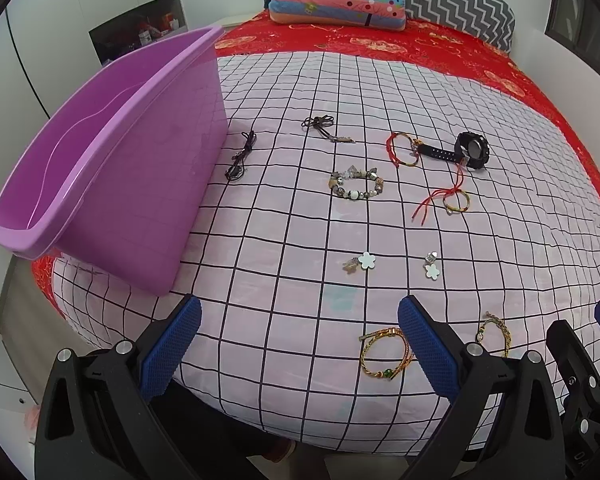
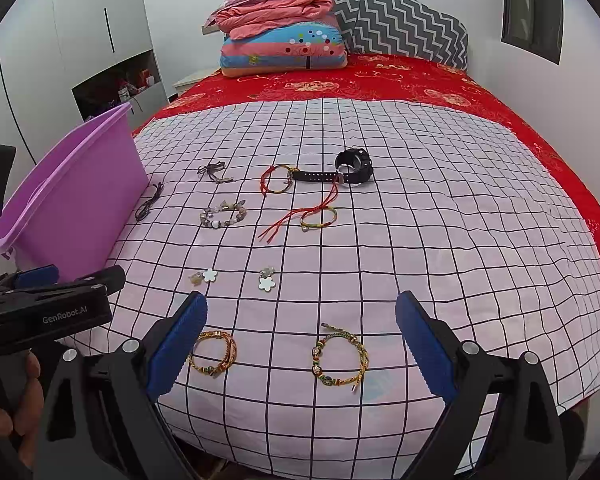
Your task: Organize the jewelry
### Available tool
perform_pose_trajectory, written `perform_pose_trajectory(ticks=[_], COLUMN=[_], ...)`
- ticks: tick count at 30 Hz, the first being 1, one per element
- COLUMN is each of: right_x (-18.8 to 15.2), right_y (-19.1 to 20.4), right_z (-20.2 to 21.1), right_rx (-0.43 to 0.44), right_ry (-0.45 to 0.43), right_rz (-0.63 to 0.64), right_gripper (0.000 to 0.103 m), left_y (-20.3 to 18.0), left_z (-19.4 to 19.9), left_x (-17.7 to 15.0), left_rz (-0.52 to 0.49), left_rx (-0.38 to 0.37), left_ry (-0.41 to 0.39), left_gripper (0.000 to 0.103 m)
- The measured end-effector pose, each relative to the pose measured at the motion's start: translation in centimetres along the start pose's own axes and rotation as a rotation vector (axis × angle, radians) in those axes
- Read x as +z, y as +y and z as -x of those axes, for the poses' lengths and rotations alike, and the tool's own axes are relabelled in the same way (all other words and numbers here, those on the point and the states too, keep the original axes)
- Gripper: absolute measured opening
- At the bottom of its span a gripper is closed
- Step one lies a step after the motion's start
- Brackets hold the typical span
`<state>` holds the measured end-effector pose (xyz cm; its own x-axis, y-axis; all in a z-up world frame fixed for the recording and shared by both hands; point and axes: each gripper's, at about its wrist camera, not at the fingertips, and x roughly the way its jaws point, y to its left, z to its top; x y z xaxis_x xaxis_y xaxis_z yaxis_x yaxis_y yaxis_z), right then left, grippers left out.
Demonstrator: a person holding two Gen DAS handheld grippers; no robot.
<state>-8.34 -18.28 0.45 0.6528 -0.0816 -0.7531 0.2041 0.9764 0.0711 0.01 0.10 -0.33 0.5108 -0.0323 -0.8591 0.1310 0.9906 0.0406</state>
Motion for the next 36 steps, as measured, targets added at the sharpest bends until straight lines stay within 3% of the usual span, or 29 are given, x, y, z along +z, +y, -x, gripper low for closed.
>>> perform_pose_trajectory(ticks=[36], right_x=[-0.17], right_y=[0.19], right_z=[-0.09], right_rx=[0.004], right_ry=[-0.002], right_rz=[-0.003], right_gripper=[0.091], left_y=[-0.14], left_z=[0.21], left_x=[-0.2], left_rz=[0.0], left_rx=[0.003], left_ry=[-0.004], left_gripper=[0.097])
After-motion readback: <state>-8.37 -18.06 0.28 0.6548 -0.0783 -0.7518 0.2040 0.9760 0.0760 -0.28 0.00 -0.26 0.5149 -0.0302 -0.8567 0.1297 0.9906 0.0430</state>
